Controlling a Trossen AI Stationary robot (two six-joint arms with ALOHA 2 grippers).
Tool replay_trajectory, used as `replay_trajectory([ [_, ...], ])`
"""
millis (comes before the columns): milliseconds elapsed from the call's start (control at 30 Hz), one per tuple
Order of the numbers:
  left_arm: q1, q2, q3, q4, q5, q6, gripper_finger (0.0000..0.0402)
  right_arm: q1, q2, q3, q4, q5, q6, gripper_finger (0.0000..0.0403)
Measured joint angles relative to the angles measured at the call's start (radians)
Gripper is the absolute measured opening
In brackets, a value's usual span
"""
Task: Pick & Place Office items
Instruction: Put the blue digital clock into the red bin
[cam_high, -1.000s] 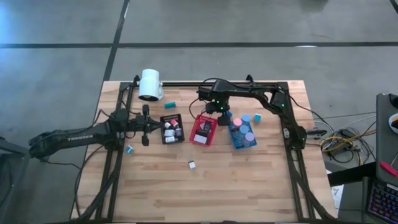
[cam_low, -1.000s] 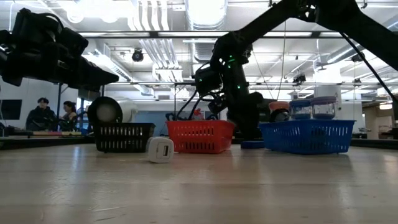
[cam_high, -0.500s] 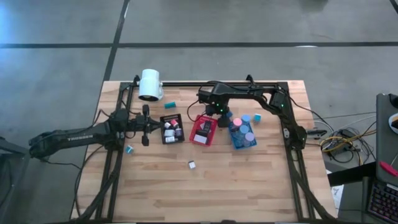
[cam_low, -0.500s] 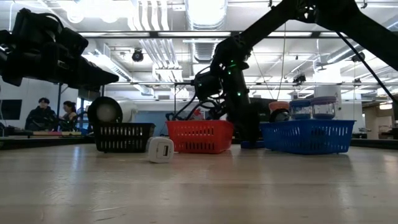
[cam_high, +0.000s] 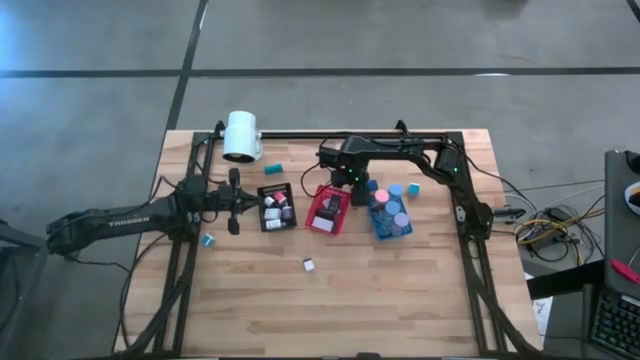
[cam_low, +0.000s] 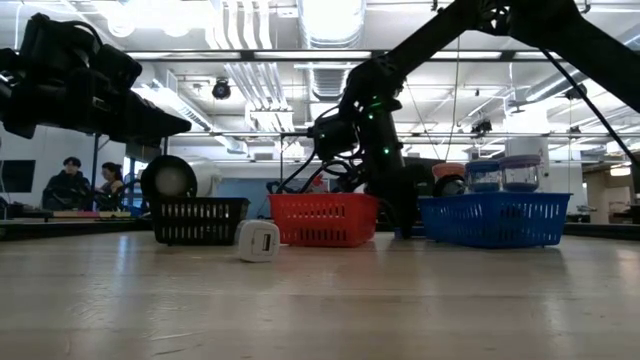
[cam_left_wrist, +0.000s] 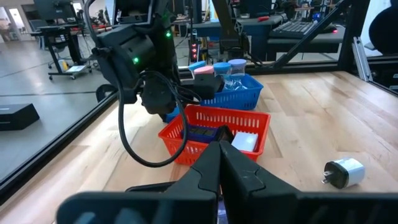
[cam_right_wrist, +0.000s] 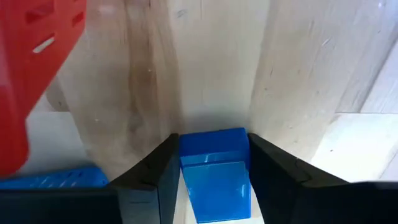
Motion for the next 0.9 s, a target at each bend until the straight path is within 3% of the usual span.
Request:
replay_trajectory([
  [667,0.0,0.0,0.0,0.004,0.0,0.004,0.0014,-0.003,-0.059,0.034,-0.049,0.062,-0.026,0.0151],
  [900,0.0,0.0,0.0,0.004,0.0,0.004,0.0014,-0.001,-0.09,0.133,-0.049,0.05,-0.04,0.0151],
])
